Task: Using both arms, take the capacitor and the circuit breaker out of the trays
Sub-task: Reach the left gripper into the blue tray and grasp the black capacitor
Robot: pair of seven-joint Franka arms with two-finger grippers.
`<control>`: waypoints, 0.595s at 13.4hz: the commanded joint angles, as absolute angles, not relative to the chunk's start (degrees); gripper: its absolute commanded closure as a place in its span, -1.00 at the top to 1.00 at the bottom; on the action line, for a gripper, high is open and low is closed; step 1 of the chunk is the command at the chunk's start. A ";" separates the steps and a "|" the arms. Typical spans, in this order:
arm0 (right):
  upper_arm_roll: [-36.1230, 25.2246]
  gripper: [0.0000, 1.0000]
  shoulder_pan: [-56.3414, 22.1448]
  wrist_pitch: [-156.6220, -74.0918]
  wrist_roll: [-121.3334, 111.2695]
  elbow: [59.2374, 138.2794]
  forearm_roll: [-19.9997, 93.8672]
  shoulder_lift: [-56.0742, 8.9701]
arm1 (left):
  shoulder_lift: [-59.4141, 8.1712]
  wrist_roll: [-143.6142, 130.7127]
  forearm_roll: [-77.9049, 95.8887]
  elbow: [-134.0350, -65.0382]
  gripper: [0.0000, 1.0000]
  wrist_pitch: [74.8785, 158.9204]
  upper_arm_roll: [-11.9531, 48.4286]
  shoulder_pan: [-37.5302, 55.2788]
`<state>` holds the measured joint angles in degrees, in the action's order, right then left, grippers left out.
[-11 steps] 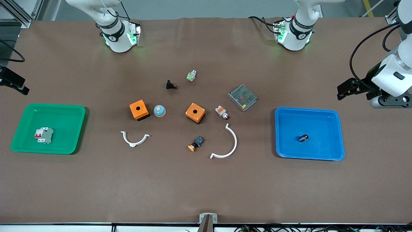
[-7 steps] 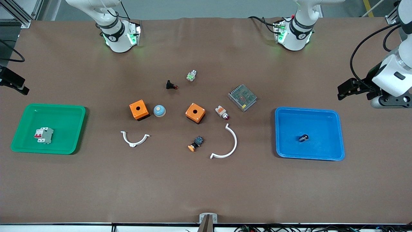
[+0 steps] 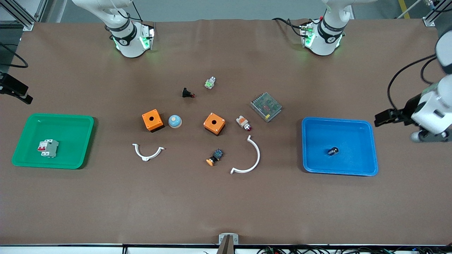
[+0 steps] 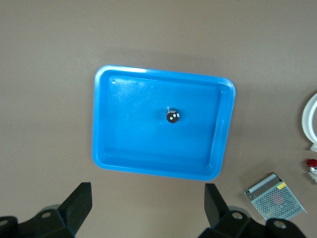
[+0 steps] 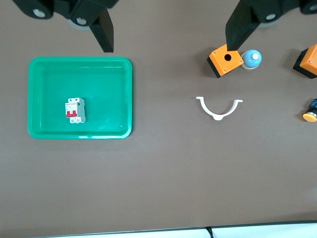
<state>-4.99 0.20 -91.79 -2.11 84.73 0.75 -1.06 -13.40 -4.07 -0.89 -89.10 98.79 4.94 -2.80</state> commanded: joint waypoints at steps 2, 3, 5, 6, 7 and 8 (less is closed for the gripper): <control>-5.36 1.00 0.00 -91.67 -2.29 84.29 0.53 -0.88 | -16.95 -3.34 -1.41 -97.00 1.00 110.09 5.19 -2.73; -5.36 1.00 0.00 -91.67 -2.29 84.29 0.53 -0.97 | -17.22 -3.34 -1.32 -100.34 0.97 114.65 5.27 -2.64; -5.36 1.00 -0.35 -91.32 -2.29 84.29 0.62 -1.49 | -18.62 -3.34 -1.32 -106.93 0.90 124.58 5.27 -2.90; -5.36 1.00 -0.44 -91.14 -2.29 84.29 0.62 -1.67 | -19.59 -3.51 -1.23 -109.83 0.77 129.59 5.36 -3.07; -5.36 1.00 -0.44 -91.23 -2.29 84.46 0.62 -1.84 | -20.73 -4.12 -1.14 -111.78 0.68 133.47 5.36 -2.99; -5.27 1.00 -0.44 -91.49 -2.29 84.46 0.62 -2.28 | -22.31 -4.30 -1.14 -112.75 0.56 136.12 5.36 -2.81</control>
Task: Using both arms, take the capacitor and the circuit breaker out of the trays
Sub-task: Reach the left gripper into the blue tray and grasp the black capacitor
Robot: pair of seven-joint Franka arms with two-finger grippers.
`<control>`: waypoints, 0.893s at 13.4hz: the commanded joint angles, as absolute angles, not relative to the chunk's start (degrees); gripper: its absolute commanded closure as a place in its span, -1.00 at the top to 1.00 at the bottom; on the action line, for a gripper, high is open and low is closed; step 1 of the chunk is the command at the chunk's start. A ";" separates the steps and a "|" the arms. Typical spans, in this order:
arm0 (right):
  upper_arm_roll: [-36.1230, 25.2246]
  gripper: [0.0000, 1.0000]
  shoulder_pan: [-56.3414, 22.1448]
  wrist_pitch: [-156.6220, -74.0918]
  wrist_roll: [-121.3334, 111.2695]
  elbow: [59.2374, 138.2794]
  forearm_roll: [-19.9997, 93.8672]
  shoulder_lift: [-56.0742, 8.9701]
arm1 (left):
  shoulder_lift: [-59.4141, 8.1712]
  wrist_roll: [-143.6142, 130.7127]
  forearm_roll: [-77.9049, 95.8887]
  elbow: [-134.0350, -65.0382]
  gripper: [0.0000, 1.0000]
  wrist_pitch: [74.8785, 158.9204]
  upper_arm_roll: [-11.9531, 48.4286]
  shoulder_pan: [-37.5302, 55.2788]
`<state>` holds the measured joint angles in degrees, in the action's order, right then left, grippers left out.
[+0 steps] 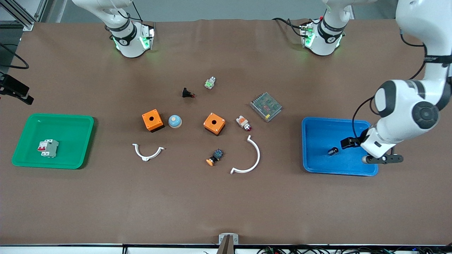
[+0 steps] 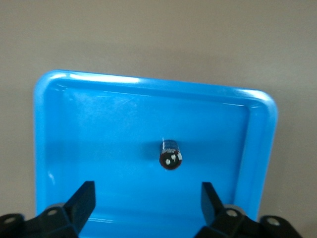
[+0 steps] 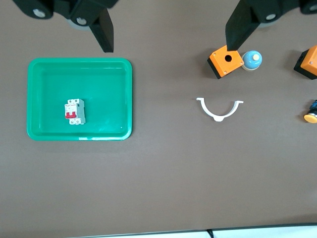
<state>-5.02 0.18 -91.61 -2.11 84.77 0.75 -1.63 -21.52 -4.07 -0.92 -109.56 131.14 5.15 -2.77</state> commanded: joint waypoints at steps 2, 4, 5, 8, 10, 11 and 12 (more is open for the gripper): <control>-5.36 1.00 -0.35 -92.37 -2.29 84.29 0.35 -3.86 | -25.04 -4.31 -1.14 -112.85 0.44 139.12 5.36 -2.99; -5.36 1.00 0.35 -96.48 -2.37 84.29 0.44 -6.40 | -26.10 -4.57 -0.79 -112.76 0.41 140.18 5.54 -2.64; -5.54 1.00 0.79 -98.33 -2.46 84.81 0.44 -7.81 | -26.36 -4.66 -0.62 -112.76 0.41 140.27 5.71 -2.55; -5.54 1.00 7.36 -98.70 -7.34 84.46 0.44 -12.72 | -27.51 -4.75 -0.62 -112.76 0.40 141.41 5.71 -2.37; -5.62 1.00 12.28 -98.79 -16.22 84.55 0.44 -17.46 | -27.95 -4.75 -0.62 -112.85 0.28 141.50 5.71 -2.37; -5.62 1.00 14.65 -99.49 -18.17 84.55 0.35 -19.84 | -28.12 -4.75 -0.62 -112.94 0.23 141.50 5.71 -2.37; -5.62 1.00 16.42 -101.93 -20.11 84.81 -0.61 -22.13 | -28.47 -4.75 -0.62 -112.94 0.21 141.50 5.71 -2.46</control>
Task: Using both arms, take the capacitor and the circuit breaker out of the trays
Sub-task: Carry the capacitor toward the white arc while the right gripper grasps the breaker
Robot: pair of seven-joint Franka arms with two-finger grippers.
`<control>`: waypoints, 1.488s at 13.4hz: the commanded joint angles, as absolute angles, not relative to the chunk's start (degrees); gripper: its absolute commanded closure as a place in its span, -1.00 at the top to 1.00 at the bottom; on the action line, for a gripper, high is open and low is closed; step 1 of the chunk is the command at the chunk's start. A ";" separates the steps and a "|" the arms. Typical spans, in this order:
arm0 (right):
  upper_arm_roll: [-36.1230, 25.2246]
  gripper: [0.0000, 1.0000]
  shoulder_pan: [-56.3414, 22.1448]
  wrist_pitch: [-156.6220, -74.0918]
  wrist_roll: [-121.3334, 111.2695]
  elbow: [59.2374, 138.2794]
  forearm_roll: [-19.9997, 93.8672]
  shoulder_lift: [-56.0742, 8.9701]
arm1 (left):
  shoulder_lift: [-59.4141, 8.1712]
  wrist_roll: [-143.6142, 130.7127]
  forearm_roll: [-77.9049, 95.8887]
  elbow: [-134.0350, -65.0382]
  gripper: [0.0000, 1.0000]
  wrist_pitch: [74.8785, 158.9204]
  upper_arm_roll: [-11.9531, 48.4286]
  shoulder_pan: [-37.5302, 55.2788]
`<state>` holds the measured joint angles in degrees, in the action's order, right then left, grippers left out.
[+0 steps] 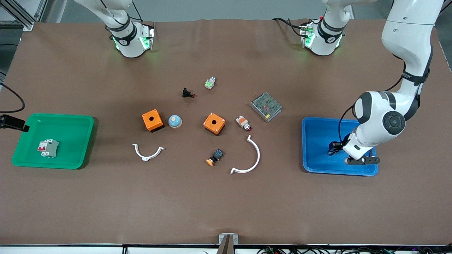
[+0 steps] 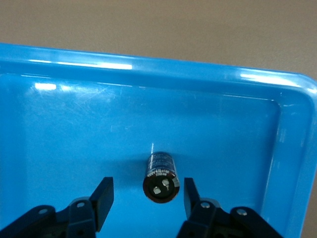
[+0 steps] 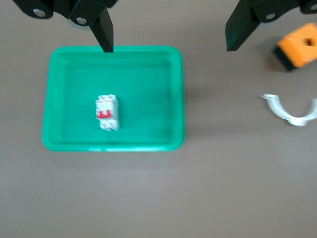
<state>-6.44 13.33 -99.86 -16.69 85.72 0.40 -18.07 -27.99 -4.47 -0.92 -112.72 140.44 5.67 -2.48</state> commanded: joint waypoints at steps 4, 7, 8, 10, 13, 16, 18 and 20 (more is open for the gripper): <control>-5.54 1.00 21.17 -109.93 -27.76 85.78 -4.04 -29.16 | -29.27 -4.75 -0.62 -112.41 -0.05 142.21 5.71 -2.37; -5.45 1.00 22.06 -116.51 -29.09 89.63 -3.78 -31.11 | -29.01 -4.75 -0.62 -112.32 -0.58 142.12 5.71 -2.29; -5.45 1.00 22.23 -119.50 -29.09 91.13 -3.52 -31.90 | -28.39 -4.66 -0.62 -112.32 -0.83 141.51 5.80 -2.29; -5.36 1.00 22.50 -122.77 -29.09 91.84 -2.99 -34.26 | -25.42 -5.27 -0.62 -112.67 -0.97 141.15 6.67 -2.20; -5.27 1.00 22.59 -126.46 -29.18 91.93 -1.49 -37.09 | -21.72 -13.58 -0.88 -111.45 -0.97 135.11 12.28 -2.11; -5.27 0.98 22.50 -127.35 -29.18 92.54 -1.49 -37.70 | -21.97 -25.00 -1.32 -111.09 -0.97 134.12 16.96 0.68; -5.19 0.75 22.32 -127.44 -29.18 93.16 -1.41 -37.79 | -23.28 -33.35 -1.32 -109.96 -0.98 134.47 16.96 5.86; -5.19 0.46 22.24 -127.44 -29.18 93.16 -1.41 -38.06 | -25.21 -40.92 -1.41 -106.63 -0.98 134.47 16.96 10.17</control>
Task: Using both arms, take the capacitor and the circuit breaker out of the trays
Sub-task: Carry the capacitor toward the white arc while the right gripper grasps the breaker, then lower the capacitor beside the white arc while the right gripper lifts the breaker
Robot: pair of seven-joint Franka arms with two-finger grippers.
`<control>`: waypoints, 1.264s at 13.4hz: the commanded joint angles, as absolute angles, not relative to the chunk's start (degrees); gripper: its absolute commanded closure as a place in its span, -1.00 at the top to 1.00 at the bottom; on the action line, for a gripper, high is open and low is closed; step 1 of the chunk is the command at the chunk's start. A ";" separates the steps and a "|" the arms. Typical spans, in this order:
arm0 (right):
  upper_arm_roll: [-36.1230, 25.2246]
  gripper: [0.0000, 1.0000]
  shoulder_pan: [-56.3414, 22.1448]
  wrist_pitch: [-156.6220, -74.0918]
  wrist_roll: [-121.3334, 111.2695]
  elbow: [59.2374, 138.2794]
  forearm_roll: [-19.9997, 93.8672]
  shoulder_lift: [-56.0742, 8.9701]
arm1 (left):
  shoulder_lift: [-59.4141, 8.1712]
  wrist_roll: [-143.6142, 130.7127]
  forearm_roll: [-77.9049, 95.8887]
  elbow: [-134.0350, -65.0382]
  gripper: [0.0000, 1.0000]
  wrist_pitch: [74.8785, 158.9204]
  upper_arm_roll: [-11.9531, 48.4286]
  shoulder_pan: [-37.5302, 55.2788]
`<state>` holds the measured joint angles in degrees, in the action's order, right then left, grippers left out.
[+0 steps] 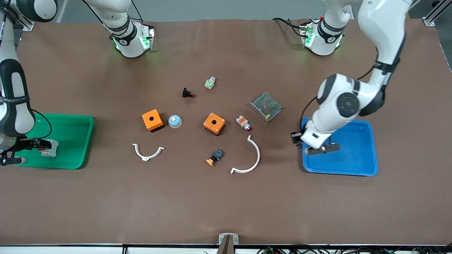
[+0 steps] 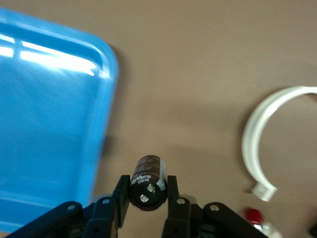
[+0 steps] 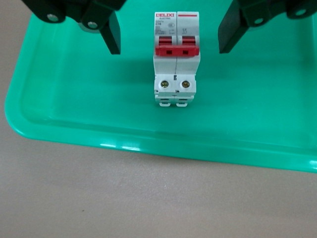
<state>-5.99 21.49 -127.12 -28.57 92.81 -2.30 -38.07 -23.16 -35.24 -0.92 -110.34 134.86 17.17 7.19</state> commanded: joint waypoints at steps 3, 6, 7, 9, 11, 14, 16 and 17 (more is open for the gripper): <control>-5.10 -0.03 22.24 -127.44 -29.18 93.16 -1.41 -38.23 | -30.83 -49.62 -2.89 -99.08 -0.99 134.47 16.61 16.68; -5.10 -0.38 22.15 -127.44 -29.09 93.08 -1.41 -38.32 | -38.65 -57.72 -8.25 -90.29 -1.00 134.47 16.52 20.91; -5.10 -0.44 21.97 -127.35 -29.09 93.08 -1.41 -38.32 | -40.85 -58.70 -9.04 -87.83 -1.00 134.47 16.52 21.79; -5.10 -0.49 21.45 -126.65 -29.00 92.99 -1.41 -37.88 | -44.37 -59.15 -9.40 -84.04 -0.99 134.47 15.56 23.72; -5.18 -0.50 19.96 -124.73 -28.65 92.46 -1.49 -36.74 | -45.26 -59.06 -9.49 -83.76 -0.85 134.56 13.37 25.92; -5.19 -0.51 17.77 -117.36 -27.00 92.29 -1.58 -29.91 | -46.14 -58.80 -9.49 -83.76 -0.23 134.56 12.66 26.81; -5.36 -0.51 13.99 -109.21 -19.37 92.37 -2.46 -24.55 | -46.06 -58.71 -9.49 -83.76 0.15 134.56 12.48 26.63; -5.45 -0.51 11.80 -104.55 -16.81 92.46 -2.46 -22.00 | -45.53 -58.71 -9.49 -83.76 0.60 134.56 11.78 26.63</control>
